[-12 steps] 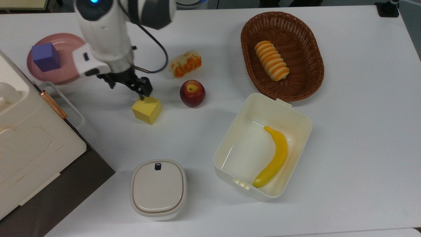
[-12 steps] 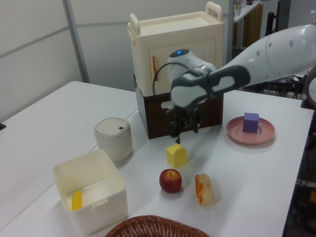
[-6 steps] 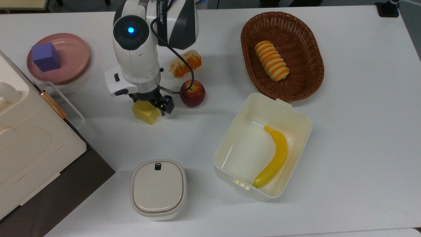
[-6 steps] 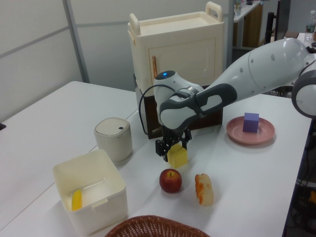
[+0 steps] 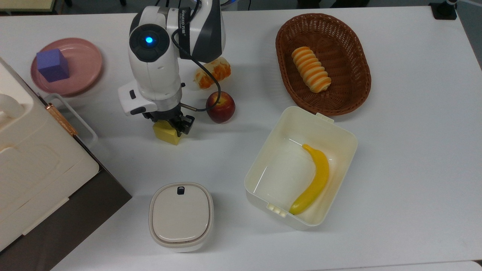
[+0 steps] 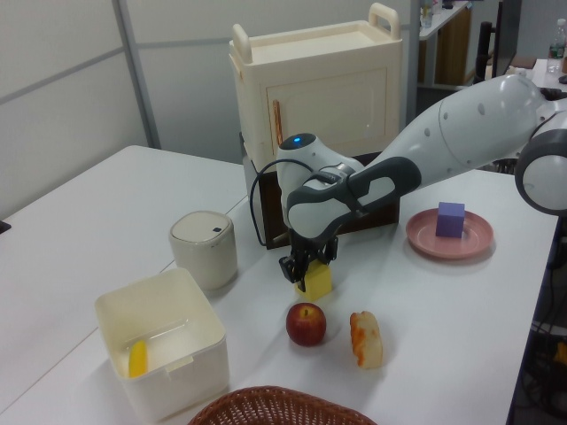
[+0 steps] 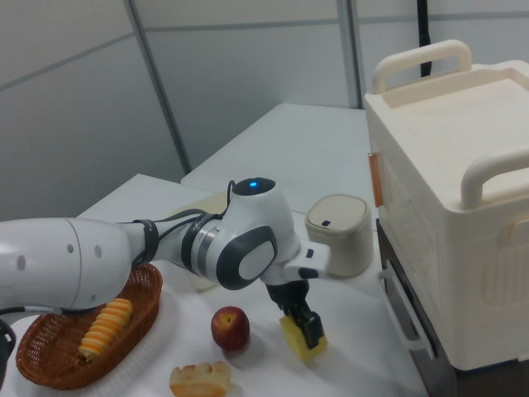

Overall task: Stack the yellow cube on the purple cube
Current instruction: 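Carry the yellow cube over the purple cube and lower it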

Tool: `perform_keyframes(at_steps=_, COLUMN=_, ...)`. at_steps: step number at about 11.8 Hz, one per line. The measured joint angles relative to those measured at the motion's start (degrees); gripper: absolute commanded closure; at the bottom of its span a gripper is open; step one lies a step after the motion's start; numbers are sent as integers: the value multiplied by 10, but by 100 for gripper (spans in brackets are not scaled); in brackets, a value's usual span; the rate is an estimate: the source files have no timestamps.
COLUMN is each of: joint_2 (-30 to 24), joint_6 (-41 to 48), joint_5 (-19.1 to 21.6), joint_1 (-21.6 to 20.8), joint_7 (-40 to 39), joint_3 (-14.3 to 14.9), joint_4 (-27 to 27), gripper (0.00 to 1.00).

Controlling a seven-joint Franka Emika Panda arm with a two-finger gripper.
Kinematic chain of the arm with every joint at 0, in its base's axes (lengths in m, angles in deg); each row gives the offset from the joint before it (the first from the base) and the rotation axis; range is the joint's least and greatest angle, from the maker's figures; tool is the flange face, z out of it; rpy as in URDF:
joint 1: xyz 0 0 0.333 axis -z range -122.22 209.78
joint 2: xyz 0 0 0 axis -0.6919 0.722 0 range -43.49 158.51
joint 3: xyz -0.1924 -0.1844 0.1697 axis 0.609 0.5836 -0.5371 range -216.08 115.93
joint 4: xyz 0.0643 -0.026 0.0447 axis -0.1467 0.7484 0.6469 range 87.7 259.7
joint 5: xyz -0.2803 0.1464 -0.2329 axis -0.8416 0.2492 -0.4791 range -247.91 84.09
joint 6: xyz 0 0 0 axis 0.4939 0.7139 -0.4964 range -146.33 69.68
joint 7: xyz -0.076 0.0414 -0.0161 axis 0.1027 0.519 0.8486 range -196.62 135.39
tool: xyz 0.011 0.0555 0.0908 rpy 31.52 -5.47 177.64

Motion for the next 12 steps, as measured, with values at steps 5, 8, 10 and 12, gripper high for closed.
perform_keyframes(at_steps=5, joint_2=-74, joint_6=21, joint_5=0, joint_1=87, joint_7=-191, joint_3=4, joint_4=16, gripper=64)
perform_keyframes(at_steps=8, joint_2=-100, joint_6=48, joint_5=0, joint_1=147, joint_7=-297, joint_3=6, joint_4=22, gripper=64)
perform_keyframes(at_steps=10, joint_2=-104, joint_6=55, joint_5=0, joint_1=187, joint_7=-349, joint_3=7, joint_4=23, gripper=63)
perform_keyframes(at_steps=12, joint_2=-107, joint_6=55, joint_5=0, joint_1=232, joint_7=-404, joint_3=7, joint_4=23, gripper=63)
